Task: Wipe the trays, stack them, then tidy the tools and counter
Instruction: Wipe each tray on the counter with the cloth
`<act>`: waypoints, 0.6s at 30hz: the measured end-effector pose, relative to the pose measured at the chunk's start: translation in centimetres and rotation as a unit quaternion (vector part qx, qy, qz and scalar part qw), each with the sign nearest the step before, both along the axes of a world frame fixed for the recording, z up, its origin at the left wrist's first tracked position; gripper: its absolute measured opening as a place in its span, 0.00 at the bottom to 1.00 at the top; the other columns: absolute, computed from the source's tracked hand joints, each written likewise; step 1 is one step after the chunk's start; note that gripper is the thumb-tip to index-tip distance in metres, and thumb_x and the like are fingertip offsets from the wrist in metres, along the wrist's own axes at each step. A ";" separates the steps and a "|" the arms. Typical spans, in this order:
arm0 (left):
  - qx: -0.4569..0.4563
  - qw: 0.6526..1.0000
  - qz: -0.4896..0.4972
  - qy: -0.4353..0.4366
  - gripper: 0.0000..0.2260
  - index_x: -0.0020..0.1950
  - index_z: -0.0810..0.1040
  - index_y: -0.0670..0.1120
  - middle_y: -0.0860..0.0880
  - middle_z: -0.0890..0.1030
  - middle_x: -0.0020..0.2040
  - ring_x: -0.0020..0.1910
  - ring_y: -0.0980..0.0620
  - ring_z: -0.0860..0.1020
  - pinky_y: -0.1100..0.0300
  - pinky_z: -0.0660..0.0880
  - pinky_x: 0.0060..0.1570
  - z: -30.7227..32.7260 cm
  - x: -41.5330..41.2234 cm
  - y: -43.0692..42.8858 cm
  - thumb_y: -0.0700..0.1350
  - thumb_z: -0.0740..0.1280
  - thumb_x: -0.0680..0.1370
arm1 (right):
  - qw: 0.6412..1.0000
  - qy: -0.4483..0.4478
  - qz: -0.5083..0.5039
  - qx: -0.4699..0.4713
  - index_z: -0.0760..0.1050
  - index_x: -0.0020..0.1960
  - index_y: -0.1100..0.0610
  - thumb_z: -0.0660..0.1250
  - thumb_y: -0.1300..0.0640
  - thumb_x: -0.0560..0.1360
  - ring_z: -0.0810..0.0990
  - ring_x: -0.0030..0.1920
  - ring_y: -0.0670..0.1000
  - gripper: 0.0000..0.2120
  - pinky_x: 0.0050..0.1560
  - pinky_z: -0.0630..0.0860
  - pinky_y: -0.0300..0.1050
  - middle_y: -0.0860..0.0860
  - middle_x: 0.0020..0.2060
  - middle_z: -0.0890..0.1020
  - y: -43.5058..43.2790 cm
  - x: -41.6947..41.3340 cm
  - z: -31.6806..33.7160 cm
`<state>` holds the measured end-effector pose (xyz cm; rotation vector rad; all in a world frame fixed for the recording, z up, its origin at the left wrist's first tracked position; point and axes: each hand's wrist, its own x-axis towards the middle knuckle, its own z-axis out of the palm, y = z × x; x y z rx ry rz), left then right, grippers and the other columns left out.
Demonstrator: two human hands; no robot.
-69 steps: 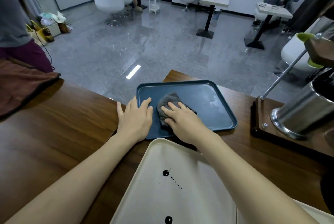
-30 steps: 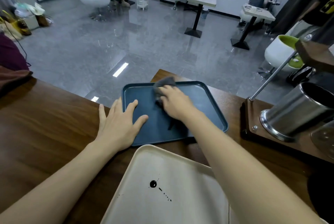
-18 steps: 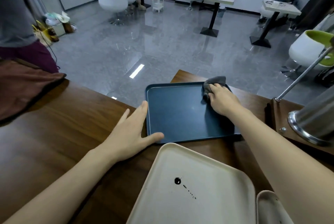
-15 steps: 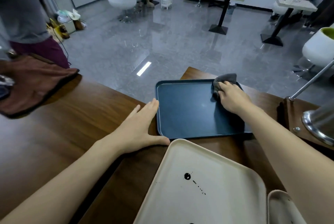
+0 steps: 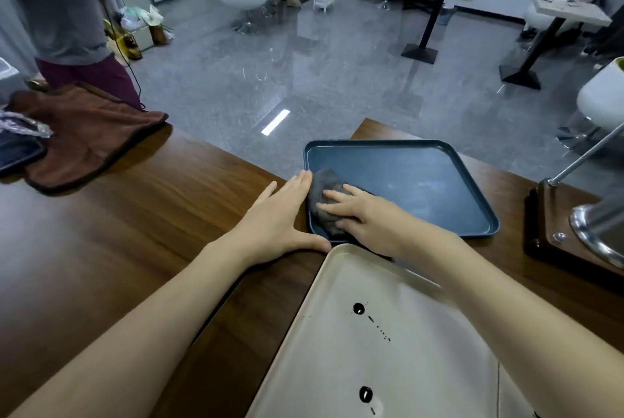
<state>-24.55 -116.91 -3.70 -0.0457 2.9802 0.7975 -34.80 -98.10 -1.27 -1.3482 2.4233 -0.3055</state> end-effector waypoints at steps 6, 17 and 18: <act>-0.027 0.999 -0.031 -0.018 0.50 0.84 0.48 0.55 0.52 0.49 0.84 0.82 0.56 0.45 0.47 0.43 0.81 0.4 -3.2 0.7 0.72 0.68 0.70 | 0.999 -0.038 -0.031 0.013 0.67 0.75 0.40 0.58 0.55 0.85 0.51 0.81 0.49 0.21 0.77 0.58 0.57 0.40 0.79 0.60 2.4 -2.1 0.6; -0.031 0.997 -0.042 -0.049 0.48 0.83 0.46 0.59 0.54 0.48 0.84 0.82 0.54 0.45 0.54 0.42 0.80 0.6 -4.5 0.3 0.73 0.66 0.71 | 0.998 -0.037 -0.050 0.001 0.72 0.71 0.37 0.56 0.59 0.85 0.54 0.80 0.47 0.21 0.78 0.57 0.50 0.38 0.77 0.64 6.2 -3.7 0.4; -0.031 0.997 -0.042 -0.051 0.48 0.83 0.46 0.58 0.54 0.48 0.84 0.82 0.54 0.45 0.53 0.43 0.80 0.5 -4.4 0.3 0.73 0.66 0.71 | 0.997 -0.041 -0.069 0.002 0.72 0.71 0.38 0.56 0.59 0.85 0.54 0.80 0.46 0.22 0.78 0.56 0.48 0.38 0.77 0.64 7.5 -4.0 0.5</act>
